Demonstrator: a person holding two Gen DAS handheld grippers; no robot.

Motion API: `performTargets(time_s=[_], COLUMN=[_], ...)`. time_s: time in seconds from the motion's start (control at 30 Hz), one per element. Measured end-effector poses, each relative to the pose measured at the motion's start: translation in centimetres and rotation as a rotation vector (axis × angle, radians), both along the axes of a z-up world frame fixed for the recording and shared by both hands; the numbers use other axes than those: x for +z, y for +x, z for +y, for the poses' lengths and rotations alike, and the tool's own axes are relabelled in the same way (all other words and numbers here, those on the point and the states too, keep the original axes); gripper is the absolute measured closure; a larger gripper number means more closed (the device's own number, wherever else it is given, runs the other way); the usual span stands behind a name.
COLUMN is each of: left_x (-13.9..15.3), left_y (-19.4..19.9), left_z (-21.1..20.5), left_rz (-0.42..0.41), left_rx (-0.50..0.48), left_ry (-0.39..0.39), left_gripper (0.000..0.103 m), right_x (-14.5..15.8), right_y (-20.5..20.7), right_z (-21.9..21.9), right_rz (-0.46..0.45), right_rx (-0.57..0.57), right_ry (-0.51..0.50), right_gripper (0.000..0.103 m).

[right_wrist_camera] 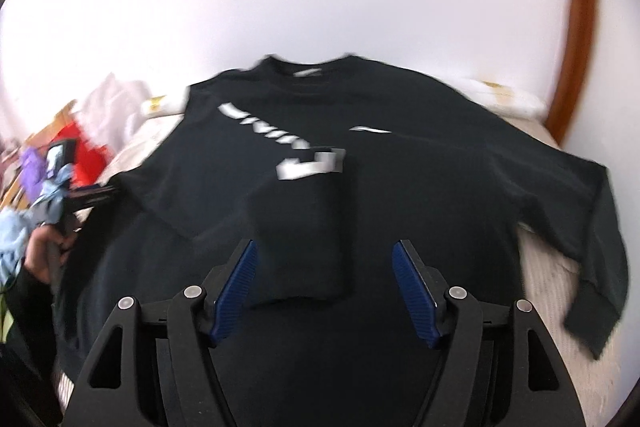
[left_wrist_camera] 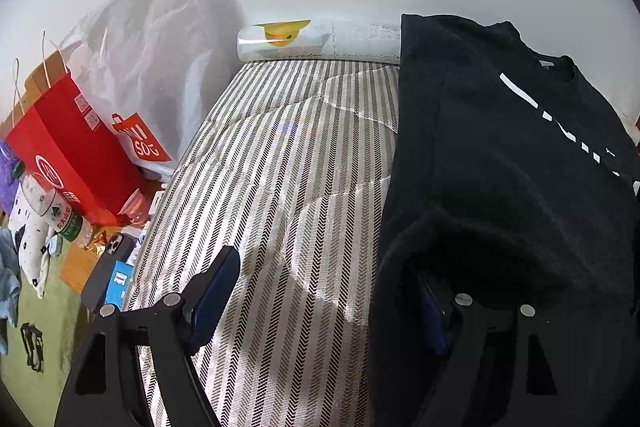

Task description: Fold small clothes

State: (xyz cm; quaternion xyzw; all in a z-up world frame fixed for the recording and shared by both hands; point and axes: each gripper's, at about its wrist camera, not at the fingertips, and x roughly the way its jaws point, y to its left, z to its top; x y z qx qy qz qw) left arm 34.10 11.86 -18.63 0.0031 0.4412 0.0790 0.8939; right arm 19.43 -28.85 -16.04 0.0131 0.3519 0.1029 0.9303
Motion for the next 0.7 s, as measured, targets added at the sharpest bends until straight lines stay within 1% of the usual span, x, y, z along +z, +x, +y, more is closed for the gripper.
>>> performTargets(time_s=[0.1,0.2,0.23,0.3,0.4,0.47,0.5,0.57,0.6,0.63,0.7], left_x=[0.0,0.0,0.0,0.0,-0.1,-0.1,-0.1,0.0,0.0,0.0,0.0], left_y=[0.0,0.0,0.0,0.0,0.0,0.0,0.0,0.0,0.0,0.0,0.0], left_z=[0.0,0.0,0.0,0.1,0.3,0.3,0.3,0.3,0.3,0.3,0.2], left_rz=[0.001,0.002,0.002,0.001,0.003,0.002,0.002,0.001,0.0,-0.001,-0.006], left_rx=[0.001,0.001,0.0,-0.001,-0.002,-0.002,-0.002,-0.003,-0.003,-0.004,-0.007], left_ry=[-0.002,-0.011,-0.014,-0.018,-0.03,-0.033,-0.032,-0.026,-0.024,-0.021,-0.021], left_gripper=[0.024,0.024,0.024,0.024,0.024,0.024,0.024,0.024,0.024,0.024,0.024], right_x=[-1.1,-2.8,-3.5,-4.6,-6.0,-6.3,-6.3,-5.8,-5.5,-4.8,-3.1], right_y=[0.9,2.3,3.0,4.5,6.7,7.4,7.3,7.0,6.8,6.4,5.6], right_z=[3.2,6.0,7.0,8.2,9.1,9.5,9.4,8.8,8.4,7.6,5.7], right_rz=[0.022,0.062,0.082,0.108,0.181,0.184,0.178,0.153,0.143,0.121,0.057], right_rx=[0.094,0.122,0.132,0.101,0.075,0.081,0.089,0.111,0.119,0.126,0.103], right_ry=[0.032,0.014,-0.013,-0.074,-0.146,-0.208,-0.221,-0.232,-0.223,-0.199,-0.176], right_gripper=[0.028,0.026,0.025,0.025,0.025,0.035,0.044,0.064,0.083,0.085,0.086])
